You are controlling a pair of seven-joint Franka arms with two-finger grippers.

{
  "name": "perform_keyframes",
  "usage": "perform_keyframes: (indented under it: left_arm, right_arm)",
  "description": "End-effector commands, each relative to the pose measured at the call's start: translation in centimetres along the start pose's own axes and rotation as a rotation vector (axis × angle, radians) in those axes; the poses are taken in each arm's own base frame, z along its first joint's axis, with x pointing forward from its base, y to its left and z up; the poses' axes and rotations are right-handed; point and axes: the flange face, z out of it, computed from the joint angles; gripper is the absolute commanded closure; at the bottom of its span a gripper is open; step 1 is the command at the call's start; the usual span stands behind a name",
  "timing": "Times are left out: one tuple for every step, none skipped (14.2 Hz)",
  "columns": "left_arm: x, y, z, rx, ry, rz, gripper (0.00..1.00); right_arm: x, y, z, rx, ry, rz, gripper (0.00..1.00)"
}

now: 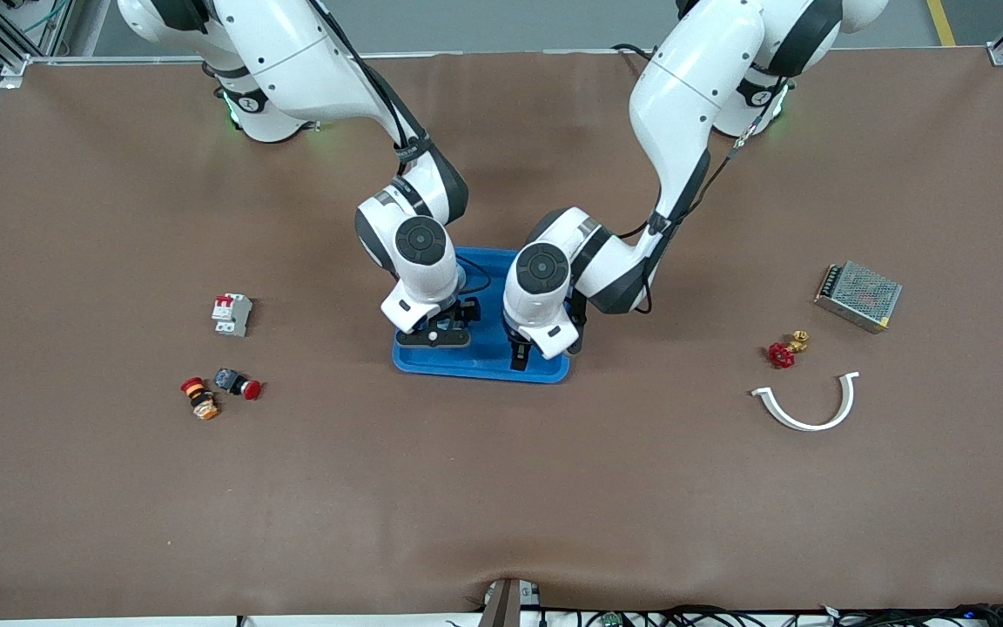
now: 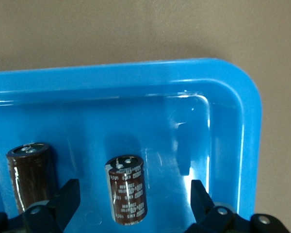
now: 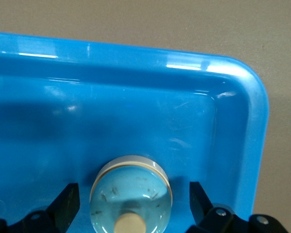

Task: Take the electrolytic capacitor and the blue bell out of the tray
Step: 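Grasp the blue bell with the right gripper while the left gripper grasps the capacitor, then lift the bell with the right gripper while the left gripper lifts the capacitor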

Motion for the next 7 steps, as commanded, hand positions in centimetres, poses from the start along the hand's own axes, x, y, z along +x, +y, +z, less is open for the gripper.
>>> perform_keyframes:
  left_arm:
    - [-0.62, 0.10, 0.40, -0.025, 0.019, -0.007, 0.00]
    - [-1.00, -0.14, 0.34, -0.025, 0.018, -0.001, 0.00]
    - [-0.98, -0.16, 0.45, -0.024, 0.019, -0.001, 0.00]
    - [-1.01, -0.14, 0.34, -0.025, 0.018, -0.001, 0.00]
    - [-1.01, -0.14, 0.34, -0.025, 0.018, -0.002, 0.00]
    - [-1.01, -0.14, 0.34, -0.025, 0.018, -0.004, 0.05]
    - [-0.97, -0.02, 0.15, -0.028, 0.017, -0.014, 0.06]
  right_arm:
    - [0.05, 0.17, 0.00, 0.001, 0.009, -0.009, 0.06]
    - [0.11, 0.25, 0.00, 0.001, 0.009, -0.008, 0.19]
    - [0.11, 0.25, 0.00, 0.002, 0.008, -0.007, 0.30]
    - [0.13, 0.24, -0.01, 0.004, 0.009, -0.006, 0.38]
    - [0.11, 0.25, 0.00, 0.004, 0.006, -0.002, 0.47]
    - [0.13, 0.23, -0.10, 0.007, 0.006, 0.001, 0.56]
    - [0.13, 0.23, -0.10, 0.007, 0.006, 0.001, 0.62]
